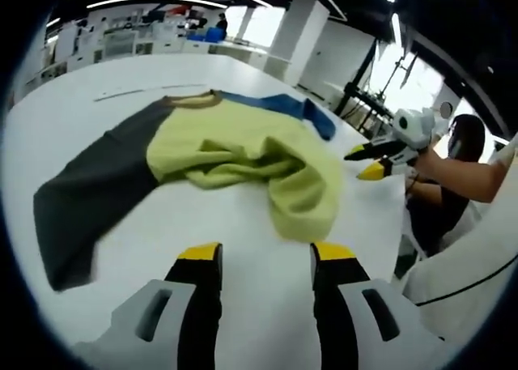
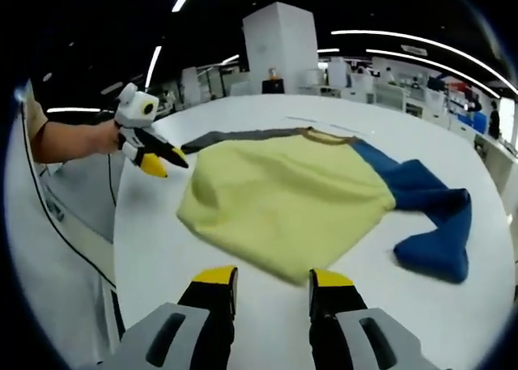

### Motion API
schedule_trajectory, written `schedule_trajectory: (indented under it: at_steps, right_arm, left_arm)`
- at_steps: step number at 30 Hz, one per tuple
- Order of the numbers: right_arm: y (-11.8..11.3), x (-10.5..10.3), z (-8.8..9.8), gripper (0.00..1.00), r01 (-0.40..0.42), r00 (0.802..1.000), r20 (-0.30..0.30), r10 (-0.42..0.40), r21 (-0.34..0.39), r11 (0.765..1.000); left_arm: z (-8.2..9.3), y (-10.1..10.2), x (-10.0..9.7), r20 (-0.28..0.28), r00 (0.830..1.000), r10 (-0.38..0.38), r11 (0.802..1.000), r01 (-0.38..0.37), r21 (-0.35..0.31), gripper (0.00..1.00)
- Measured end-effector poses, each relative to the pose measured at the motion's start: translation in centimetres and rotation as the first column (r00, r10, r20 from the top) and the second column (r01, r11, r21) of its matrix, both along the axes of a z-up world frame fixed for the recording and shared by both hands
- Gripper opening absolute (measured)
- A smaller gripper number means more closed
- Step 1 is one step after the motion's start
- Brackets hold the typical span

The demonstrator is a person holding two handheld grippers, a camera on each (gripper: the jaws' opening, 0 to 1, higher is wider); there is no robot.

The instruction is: Fold the garment on the visible template until the final outline fits inside the template.

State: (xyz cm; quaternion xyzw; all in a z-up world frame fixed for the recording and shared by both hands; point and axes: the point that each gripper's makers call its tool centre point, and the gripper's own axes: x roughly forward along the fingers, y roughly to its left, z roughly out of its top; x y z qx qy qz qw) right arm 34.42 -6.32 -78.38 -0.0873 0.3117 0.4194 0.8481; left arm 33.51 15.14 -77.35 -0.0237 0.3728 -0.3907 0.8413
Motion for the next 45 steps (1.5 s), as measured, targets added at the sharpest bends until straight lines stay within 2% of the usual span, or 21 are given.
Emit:
schedule_trajectory:
  at_steps: [15, 21, 24, 29, 35, 40, 45]
  right_arm:
    - [0.9, 0.3, -0.5, 0.2, -0.054, 0.998, 0.031, 0.056, -0.051, 0.997]
    - [1.1, 0.4, -0.7, 0.16, -0.076, 0.996, 0.042, 0.079, -0.076, 0.994]
    - [1.1, 0.5, -0.8, 0.14, -0.098, 0.992, 0.066, 0.106, -0.118, 0.988]
    - [1.1, 0.5, -1.1, 0.09, -0.132, 0.984, 0.091, 0.151, -0.181, 0.974]
    - [0.9, 0.6, -1.4, 0.06, -0.151, 0.978, 0.111, 0.179, -0.223, 0.963]
    - [1.0, 0.4, -1.9, 0.02, -0.188, 0.967, 0.116, 0.227, -0.277, 0.942]
    - [0.9, 0.6, -1.9, 0.0, -0.198, 0.961, 0.131, 0.246, -0.298, 0.934]
  left_arm:
    - [-0.4, -3.2, 1.1, 0.002, 0.999, -0.053, 0.998, 0.053, -0.02, 0.37]
    - [-0.6, -4.2, 1.1, 0.007, 0.997, -0.08, 0.997, 0.08, -0.011, 0.3]
    - [-0.9, -4.5, 1.1, 0.003, 0.996, -0.088, 0.996, 0.088, -0.009, 0.23]
    - [-1.5, -4.9, 0.8, -0.004, 0.995, -0.104, 0.995, 0.104, 0.003, 0.2]
    - [-1.7, -5.0, 1.0, -0.012, 0.994, -0.104, 0.994, 0.104, 0.008, 0.15]
    - [-1.8, -5.0, 1.0, -0.017, 0.994, -0.108, 0.994, 0.108, 0.006, 0.12]
    - [-1.9, -5.0, 0.9, -0.025, 0.994, -0.107, 0.994, 0.107, 0.004, 0.08]
